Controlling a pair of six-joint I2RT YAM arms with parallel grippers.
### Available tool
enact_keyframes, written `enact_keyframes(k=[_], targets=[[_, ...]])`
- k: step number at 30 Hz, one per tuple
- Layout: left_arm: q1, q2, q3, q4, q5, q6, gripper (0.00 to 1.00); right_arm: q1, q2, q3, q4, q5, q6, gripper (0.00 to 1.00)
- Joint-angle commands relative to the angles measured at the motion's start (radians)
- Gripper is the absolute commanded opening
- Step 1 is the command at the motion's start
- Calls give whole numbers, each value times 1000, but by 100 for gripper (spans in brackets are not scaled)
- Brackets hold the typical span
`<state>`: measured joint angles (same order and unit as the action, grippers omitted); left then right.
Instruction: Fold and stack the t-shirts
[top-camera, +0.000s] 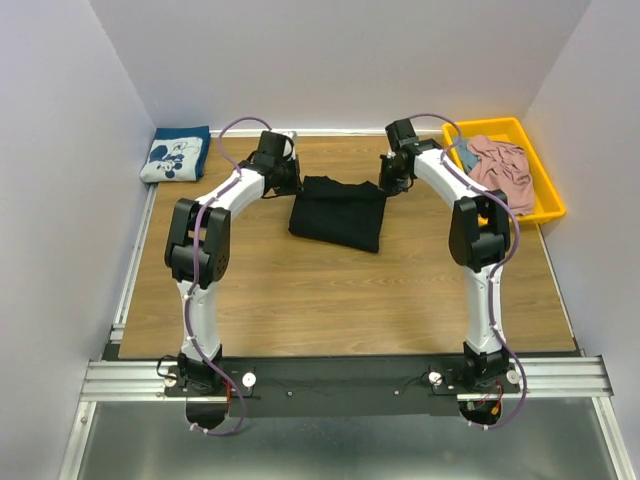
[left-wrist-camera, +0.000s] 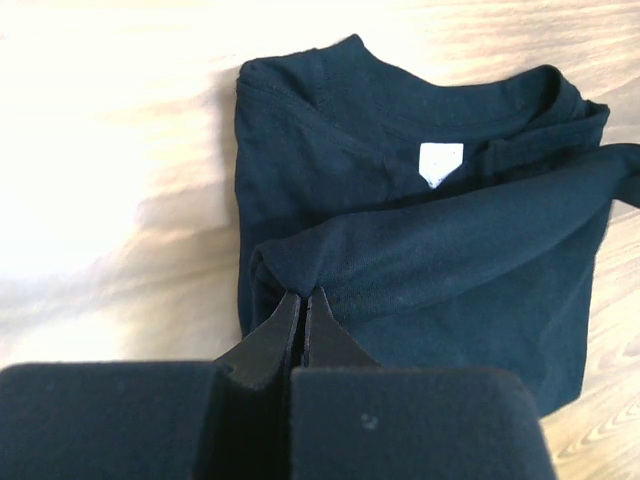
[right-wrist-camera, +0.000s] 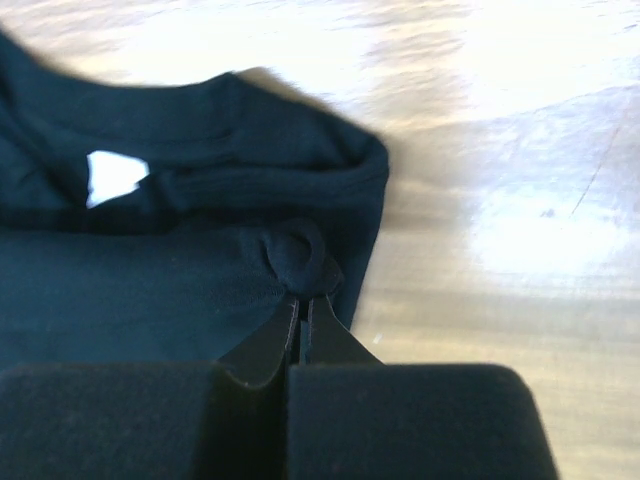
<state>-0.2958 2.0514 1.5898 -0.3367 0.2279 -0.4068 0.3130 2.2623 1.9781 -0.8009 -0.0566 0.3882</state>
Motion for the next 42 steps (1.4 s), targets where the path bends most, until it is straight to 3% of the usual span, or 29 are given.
enact_keyframes(k=[1,12,21,34,42], targets=[[9,30,19,117,50,23,0,-26,17,-99,149,80,37,1],[-46,7,61,211,-4,79,0,-52,8,-215,215,100,28,1],[-37,82,47,294,-44,39,0,-60,-37,-237,233,86,15,1],[-32,216,108,289,-55,37,4,-75,-95,-268,258,116,32,1],[-31,167,104,300,-29,31,17,-77,-133,-275,256,133,38,11]])
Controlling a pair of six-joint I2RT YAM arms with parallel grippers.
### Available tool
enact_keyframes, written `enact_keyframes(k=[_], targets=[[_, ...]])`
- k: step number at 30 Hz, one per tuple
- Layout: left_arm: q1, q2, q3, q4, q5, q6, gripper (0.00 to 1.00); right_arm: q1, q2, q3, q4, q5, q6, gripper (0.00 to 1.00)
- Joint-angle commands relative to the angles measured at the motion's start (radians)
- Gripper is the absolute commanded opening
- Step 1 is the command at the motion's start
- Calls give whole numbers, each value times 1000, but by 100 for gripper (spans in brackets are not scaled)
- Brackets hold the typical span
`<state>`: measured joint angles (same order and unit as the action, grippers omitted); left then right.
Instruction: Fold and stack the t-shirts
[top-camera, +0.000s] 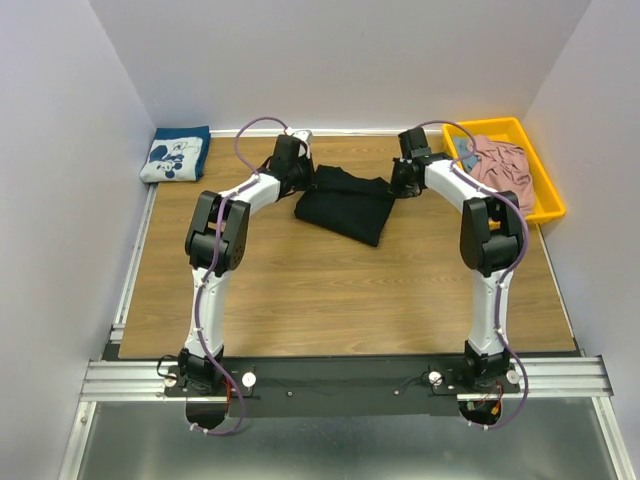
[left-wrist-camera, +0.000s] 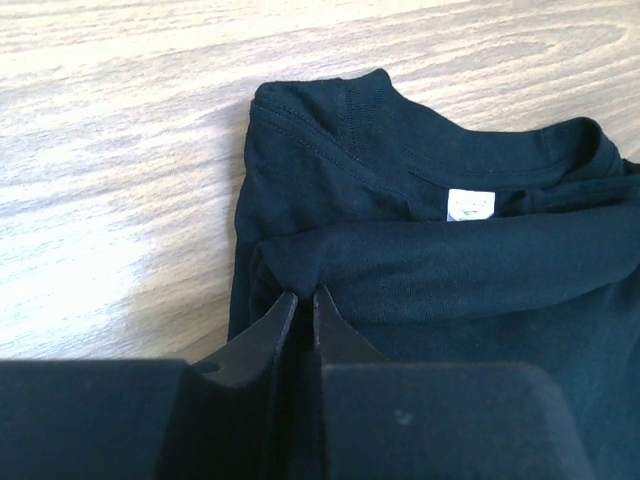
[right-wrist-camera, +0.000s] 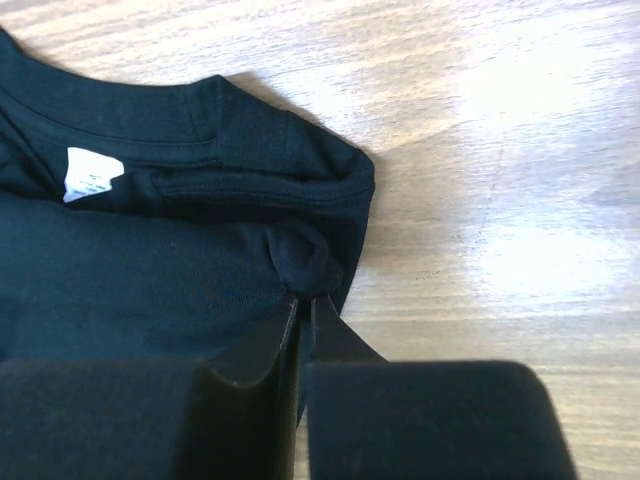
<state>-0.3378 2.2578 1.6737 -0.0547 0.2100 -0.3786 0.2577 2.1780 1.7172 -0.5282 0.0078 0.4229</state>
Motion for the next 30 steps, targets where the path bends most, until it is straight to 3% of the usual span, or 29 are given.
enact_keyframes(k=[1,2,3,6,7,10,14,15,17,18,21,25,30], targets=[[10,-53,12,24,-8,1,20,-20,-55,-19,-16,67,4,12],[10,-76,8,35,-4,0,23,-20,-61,-19,-16,66,4,12],[10,-87,4,38,2,1,32,-20,-73,-21,-16,69,7,14],[10,-128,-9,39,5,-3,45,-21,-104,-25,-16,81,11,25],[10,-154,-26,42,11,-5,55,-20,-112,-27,-16,83,11,31],[10,-208,-74,42,26,-2,68,-20,-142,-25,-19,67,-3,37],[6,-332,-187,50,12,1,69,-21,-182,-47,-18,49,-9,39],[3,-346,-209,71,9,9,69,-21,-188,-50,-15,-1,-21,39],[-4,-366,-253,72,20,20,52,-21,-195,-62,16,-122,-32,37],[-7,-365,-268,70,38,32,39,-20,-196,-83,57,-225,-27,34],[-24,-334,-267,61,72,47,26,-21,-178,-96,114,-410,-12,33],[-52,-265,-206,23,91,73,20,-20,-113,-82,181,-546,7,30],[-61,-163,-137,16,89,60,19,-21,-26,-45,208,-566,11,30]])
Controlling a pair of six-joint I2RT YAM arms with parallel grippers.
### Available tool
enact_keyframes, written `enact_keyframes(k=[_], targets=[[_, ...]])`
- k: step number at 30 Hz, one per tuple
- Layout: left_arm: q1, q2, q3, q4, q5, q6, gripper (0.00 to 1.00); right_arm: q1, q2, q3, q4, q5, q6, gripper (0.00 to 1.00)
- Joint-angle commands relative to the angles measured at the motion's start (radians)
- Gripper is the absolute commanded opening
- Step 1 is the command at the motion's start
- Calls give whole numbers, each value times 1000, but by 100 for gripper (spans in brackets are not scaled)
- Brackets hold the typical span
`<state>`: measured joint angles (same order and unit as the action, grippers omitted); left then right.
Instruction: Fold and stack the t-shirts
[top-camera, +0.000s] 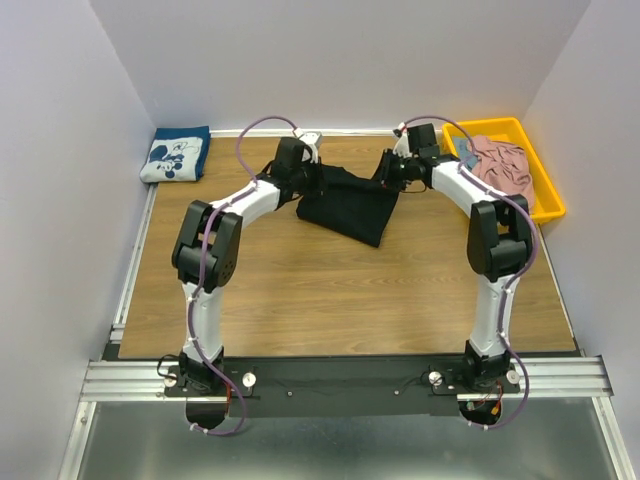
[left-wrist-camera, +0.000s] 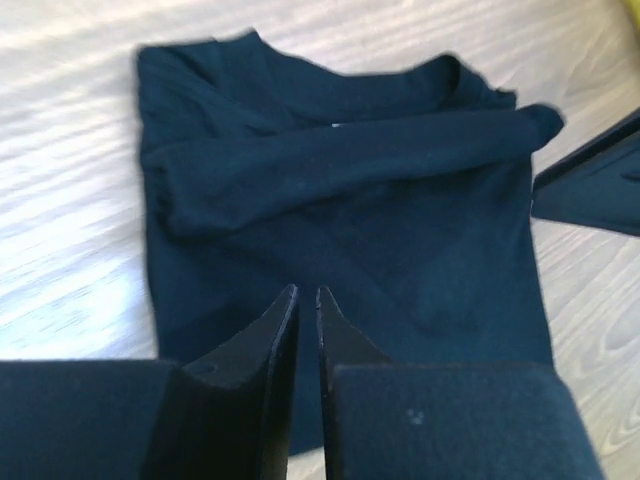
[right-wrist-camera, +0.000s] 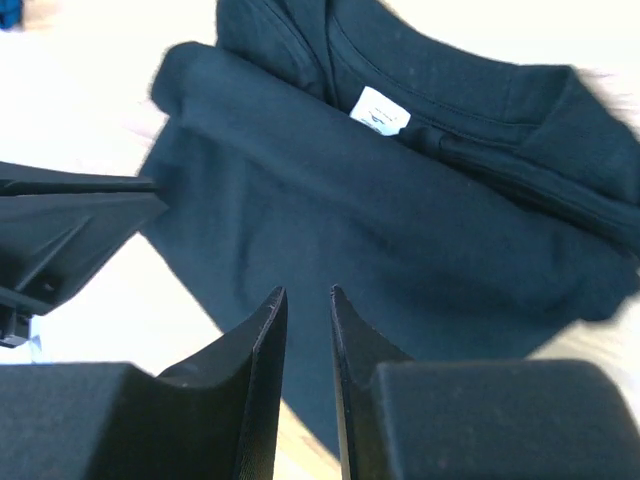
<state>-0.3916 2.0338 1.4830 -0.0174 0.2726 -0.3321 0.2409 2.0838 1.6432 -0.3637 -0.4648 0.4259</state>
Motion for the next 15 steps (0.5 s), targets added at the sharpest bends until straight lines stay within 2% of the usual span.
enact_keyframes(k=[1,8,15], targets=[[-7,80,87,-23,25,11,19,-3,85,39,45,-91,8,30],[-7,274,298,-71,11,-13,17,-40,186,128,46,-31,30,29],[-7,396,465,-67,14,-68,17,-109,252,208,54,9,73,30]])
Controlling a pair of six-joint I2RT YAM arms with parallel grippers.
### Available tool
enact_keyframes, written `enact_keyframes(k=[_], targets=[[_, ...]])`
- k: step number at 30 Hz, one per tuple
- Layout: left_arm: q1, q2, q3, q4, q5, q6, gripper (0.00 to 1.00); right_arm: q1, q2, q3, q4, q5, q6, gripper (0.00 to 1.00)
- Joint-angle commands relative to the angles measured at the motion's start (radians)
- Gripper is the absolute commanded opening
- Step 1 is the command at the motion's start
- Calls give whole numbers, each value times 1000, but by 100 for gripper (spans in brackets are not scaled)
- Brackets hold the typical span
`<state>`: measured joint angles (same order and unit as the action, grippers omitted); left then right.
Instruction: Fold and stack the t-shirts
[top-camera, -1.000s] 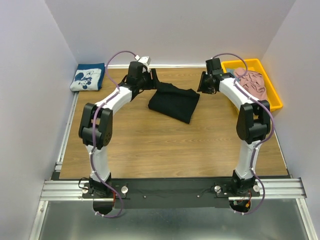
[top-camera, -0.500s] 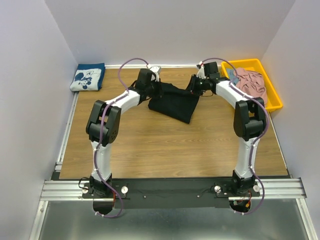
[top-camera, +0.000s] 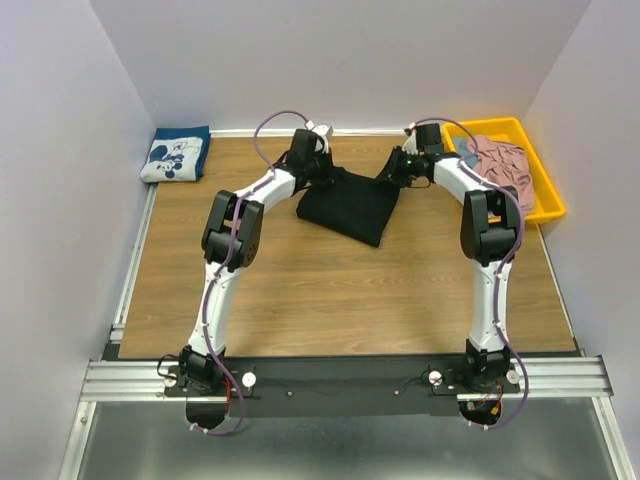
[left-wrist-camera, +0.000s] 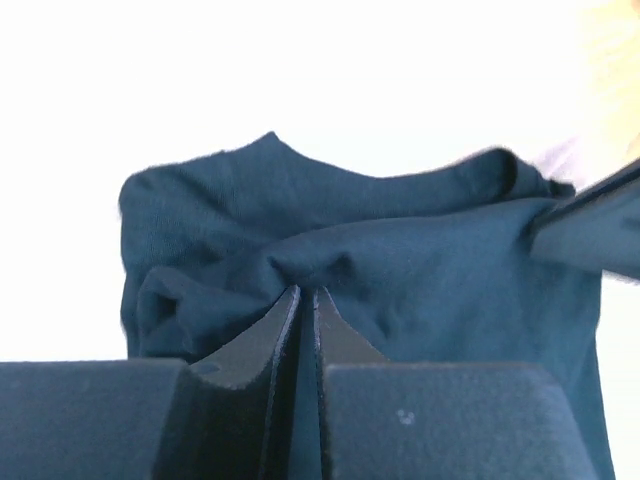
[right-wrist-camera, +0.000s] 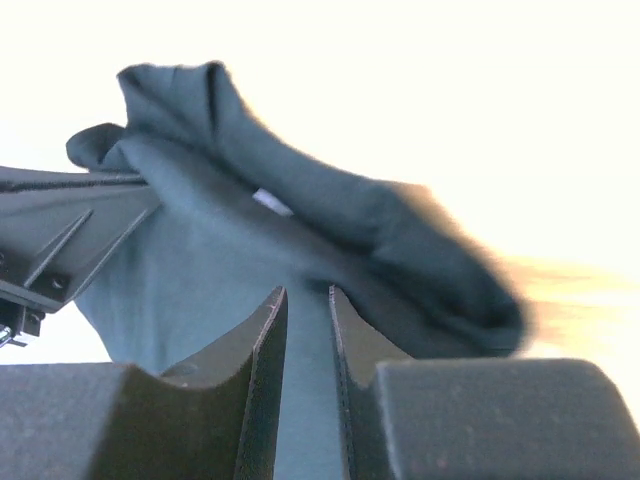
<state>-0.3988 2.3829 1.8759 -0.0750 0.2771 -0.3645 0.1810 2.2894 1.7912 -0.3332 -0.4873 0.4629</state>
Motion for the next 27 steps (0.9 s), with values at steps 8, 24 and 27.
enact_keyframes(k=[8,24,27], targets=[[6,150,196,24,69,-114,28,-78,53,116,57,-66,109,38],[48,-122,-141,222,93,-111,49,-78,-94,-398,836,-358,530,48],[52,-74,-124,222,91,-116,48,-81,-53,-386,855,-349,522,48]])
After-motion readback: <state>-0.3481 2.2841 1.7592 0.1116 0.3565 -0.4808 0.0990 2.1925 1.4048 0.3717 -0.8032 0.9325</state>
